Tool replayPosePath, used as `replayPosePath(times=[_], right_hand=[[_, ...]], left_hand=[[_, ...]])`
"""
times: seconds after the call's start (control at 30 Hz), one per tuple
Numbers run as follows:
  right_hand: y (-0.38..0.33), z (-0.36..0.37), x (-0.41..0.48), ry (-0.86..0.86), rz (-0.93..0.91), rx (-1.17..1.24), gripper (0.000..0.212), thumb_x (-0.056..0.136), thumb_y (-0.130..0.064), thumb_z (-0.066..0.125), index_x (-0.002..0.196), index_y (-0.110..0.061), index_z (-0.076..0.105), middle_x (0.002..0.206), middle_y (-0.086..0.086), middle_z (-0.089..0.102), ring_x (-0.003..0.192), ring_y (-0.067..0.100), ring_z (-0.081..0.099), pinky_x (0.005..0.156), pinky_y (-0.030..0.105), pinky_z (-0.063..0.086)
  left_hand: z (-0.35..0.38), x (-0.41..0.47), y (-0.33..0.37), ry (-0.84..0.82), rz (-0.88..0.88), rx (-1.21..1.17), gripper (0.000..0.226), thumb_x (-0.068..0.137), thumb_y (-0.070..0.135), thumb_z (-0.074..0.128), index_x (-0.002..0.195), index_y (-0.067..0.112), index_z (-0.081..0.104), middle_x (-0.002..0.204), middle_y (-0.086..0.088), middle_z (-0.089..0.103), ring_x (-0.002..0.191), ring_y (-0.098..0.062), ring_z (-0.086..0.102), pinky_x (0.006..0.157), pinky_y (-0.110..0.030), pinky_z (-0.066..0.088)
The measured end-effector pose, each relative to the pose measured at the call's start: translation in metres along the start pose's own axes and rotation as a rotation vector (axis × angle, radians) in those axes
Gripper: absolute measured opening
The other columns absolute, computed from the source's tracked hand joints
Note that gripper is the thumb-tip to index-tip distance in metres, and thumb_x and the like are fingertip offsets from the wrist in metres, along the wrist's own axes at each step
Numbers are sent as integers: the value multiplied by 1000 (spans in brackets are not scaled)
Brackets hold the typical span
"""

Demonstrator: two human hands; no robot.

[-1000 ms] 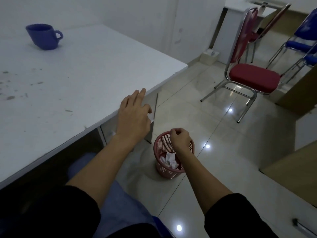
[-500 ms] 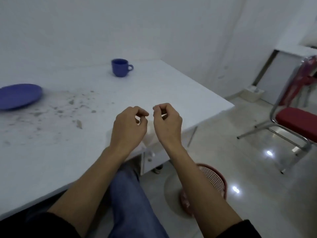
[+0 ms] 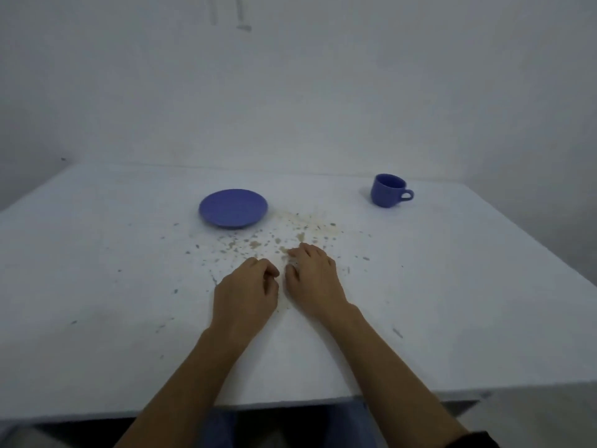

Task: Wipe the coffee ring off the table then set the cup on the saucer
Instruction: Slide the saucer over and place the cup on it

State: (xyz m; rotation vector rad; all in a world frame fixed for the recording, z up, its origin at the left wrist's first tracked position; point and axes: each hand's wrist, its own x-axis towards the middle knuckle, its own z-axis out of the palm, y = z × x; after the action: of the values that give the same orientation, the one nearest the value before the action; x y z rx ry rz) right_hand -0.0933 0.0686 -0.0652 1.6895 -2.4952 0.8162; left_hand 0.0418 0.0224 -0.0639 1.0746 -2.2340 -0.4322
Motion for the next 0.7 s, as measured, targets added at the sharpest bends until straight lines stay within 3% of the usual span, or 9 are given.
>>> replayPosePath(times=[0.2,0.3,0.37,0.47,0.57,0.7], right_hand=[[4,8,0,-54,-11,-58,46,97,-27,34,141,-17,41,153,11,37,144,25,28,120,41,17],[4,9,0,-49,-18,-71,46,98,-29,32,142,-16,39,153,10,36,144,25,27,120,40,16],[4,9,0,-48,-17,-82,46,99,-30,31,143,-17,38,153,9,36,144,24,27,119,39,15],[6,9,-1,-61,-14,-84,47,99,-31,30,144,-18,38,154,8,35,144,23,26,119,39,14],[8,9,0,-61,-18,-75,46,99,-32,30,143,-20,38,154,7,35,145,22,26,119,39,13],[9,9,0,-48,-15,-69,45,99,-33,31,142,-22,40,153,5,37,144,21,27,118,37,11]], left_hand=[[4,13,-2,-1,-103,-92,13,85,25,60,94,31,67,91,14,69,79,-4,61,72,-22,50],[0,40,-7,5,-369,-324,25,87,28,59,112,29,57,85,9,69,64,-7,66,60,-22,53],[-6,65,-14,-3,-614,-624,45,90,30,56,131,23,40,85,1,68,54,-14,70,46,-25,53],[-15,101,-28,-7,-866,-913,55,94,30,51,141,17,26,92,-14,68,58,-27,72,47,-32,56],[-17,124,-40,-39,-895,-937,57,96,22,47,146,9,22,94,-19,69,65,-30,73,51,-35,59],[-11,135,-46,23,-901,-988,57,90,-7,37,146,1,23,108,-30,64,68,-30,71,48,-32,59]])
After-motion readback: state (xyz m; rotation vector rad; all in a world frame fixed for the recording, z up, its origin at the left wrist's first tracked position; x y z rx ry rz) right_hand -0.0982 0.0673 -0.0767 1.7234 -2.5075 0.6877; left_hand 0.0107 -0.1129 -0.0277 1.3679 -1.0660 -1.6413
